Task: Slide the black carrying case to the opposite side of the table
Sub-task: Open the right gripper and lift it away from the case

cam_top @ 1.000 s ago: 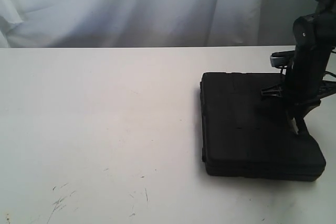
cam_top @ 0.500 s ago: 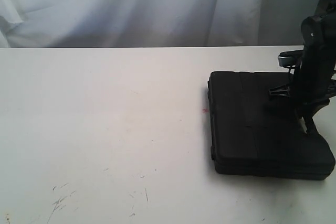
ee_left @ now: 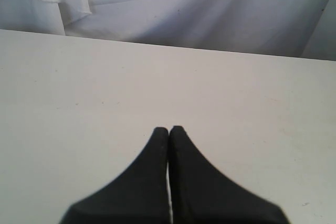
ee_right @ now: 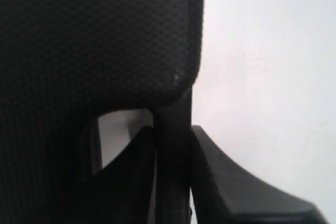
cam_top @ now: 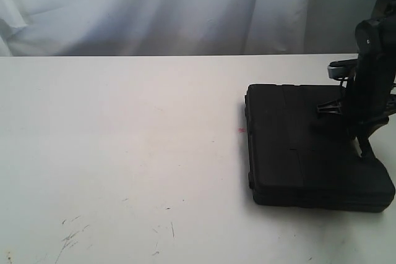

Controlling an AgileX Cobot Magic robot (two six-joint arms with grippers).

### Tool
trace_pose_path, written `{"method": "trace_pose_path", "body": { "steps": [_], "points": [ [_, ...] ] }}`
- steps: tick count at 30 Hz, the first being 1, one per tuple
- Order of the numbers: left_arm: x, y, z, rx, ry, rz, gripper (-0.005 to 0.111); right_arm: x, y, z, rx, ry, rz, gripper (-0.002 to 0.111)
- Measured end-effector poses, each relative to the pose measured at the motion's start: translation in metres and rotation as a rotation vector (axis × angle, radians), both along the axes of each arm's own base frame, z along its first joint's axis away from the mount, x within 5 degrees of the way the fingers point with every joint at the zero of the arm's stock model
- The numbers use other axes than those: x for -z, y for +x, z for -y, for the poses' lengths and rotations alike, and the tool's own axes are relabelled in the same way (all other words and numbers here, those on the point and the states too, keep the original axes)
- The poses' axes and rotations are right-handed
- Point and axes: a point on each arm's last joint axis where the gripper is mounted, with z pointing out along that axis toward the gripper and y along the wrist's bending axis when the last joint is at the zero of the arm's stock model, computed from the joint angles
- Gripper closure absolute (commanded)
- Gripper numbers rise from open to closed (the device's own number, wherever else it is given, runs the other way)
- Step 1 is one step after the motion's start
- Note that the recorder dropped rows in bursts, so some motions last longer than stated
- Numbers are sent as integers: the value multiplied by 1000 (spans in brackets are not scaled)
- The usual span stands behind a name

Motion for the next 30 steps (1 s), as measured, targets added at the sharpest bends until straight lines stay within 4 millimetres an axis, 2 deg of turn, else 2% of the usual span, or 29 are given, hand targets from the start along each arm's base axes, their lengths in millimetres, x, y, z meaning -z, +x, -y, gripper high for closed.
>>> {"method": "trace_pose_path", "body": {
  "steps": [3,5,8,14,17,18,19,20,24,26,27,30],
  "points": [
    [0,0,0,0,0,0,107,0,0,2,-3,-5,5,62],
    [0,0,0,0,0,0,107,-1,1,3,-3,-8,8,58],
    [0,0,0,0,0,0,107,-7,1,3,-4,-6,27,58],
    [0,0,0,0,0,0,107,-40,-2,3,13,13,107,59],
    [0,0,0,0,0,0,107,-62,-6,2,44,43,157,67],
    [0,0,0,0,0,0,107,-70,-9,2,63,57,173,71],
    [0,0,0,0,0,0,107,-79,-11,1,78,74,188,82],
    [0,0,0,0,0,0,107,-96,-17,0,98,107,214,88],
    [0,0,0,0,0,0,107,-135,-32,-4,114,201,286,105],
    [0,0,0,0,0,0,107,-154,-41,-7,96,242,327,108],
    [0,0,0,0,0,0,107,-171,-53,-11,71,280,376,108],
    [0,0,0,0,0,0,107,-190,-80,-18,33,337,468,108]
  ]
}}
